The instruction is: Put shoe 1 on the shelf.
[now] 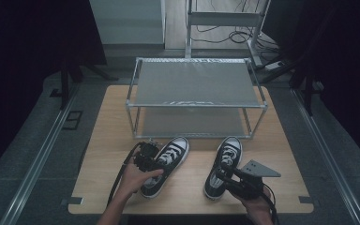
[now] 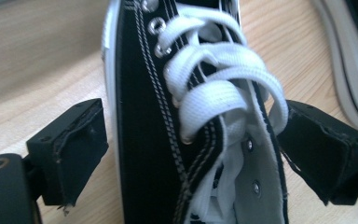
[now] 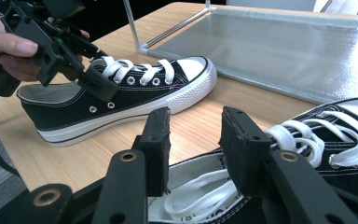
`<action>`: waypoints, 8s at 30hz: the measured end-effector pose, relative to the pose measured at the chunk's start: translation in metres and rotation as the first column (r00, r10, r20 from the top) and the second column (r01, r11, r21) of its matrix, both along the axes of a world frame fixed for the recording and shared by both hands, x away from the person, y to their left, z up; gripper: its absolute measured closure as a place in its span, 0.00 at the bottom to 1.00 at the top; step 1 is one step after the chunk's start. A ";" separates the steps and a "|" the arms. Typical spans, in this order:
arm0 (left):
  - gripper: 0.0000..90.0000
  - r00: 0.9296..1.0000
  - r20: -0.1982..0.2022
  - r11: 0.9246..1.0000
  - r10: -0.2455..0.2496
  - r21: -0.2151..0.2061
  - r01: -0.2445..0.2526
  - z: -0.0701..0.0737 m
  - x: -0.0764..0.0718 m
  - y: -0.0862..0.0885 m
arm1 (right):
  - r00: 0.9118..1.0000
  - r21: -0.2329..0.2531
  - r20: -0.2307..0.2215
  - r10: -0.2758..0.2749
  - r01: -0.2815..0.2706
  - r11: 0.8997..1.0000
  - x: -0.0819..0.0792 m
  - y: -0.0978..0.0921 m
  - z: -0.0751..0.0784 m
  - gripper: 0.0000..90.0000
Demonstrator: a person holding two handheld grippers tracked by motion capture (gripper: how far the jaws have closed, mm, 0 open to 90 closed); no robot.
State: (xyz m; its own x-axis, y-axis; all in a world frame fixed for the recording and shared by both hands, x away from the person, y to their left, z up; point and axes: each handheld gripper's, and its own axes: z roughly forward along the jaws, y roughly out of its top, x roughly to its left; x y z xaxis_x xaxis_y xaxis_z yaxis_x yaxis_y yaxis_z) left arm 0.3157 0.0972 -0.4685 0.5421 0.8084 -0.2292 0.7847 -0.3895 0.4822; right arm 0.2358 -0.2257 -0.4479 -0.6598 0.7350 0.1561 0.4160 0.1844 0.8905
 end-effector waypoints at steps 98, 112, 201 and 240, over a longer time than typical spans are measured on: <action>0.18 0.974 0.096 0.975 -0.206 -0.069 0.213 0.153 0.043 -0.039 | 0.999 -0.016 -0.040 -0.035 0.035 0.999 0.008 -0.009 -0.007 0.67; 0.18 0.981 0.097 0.981 -0.168 -0.086 0.177 0.176 0.069 -0.049 | 0.998 -0.011 -0.039 -0.047 0.046 0.999 0.006 -0.012 -0.007 0.67; 0.17 0.881 -0.108 0.885 0.461 -0.006 -0.465 0.179 0.250 -0.066 | 0.997 0.015 -0.065 -0.038 0.039 0.999 0.005 -0.013 -0.008 0.65; 0.13 0.884 -0.096 0.881 0.458 -0.087 -0.466 0.187 0.247 -0.062 | 0.997 0.017 -0.063 -0.033 0.035 0.999 0.004 -0.013 -0.007 0.65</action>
State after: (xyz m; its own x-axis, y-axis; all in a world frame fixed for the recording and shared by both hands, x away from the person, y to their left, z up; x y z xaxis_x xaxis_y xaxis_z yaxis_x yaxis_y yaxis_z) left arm 0.5627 0.0348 -0.2816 0.0923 0.9322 -0.3499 0.8963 0.0752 0.4370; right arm 0.2395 -0.2386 -0.4545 -0.6231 0.7535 0.2099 0.4766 0.1530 0.8657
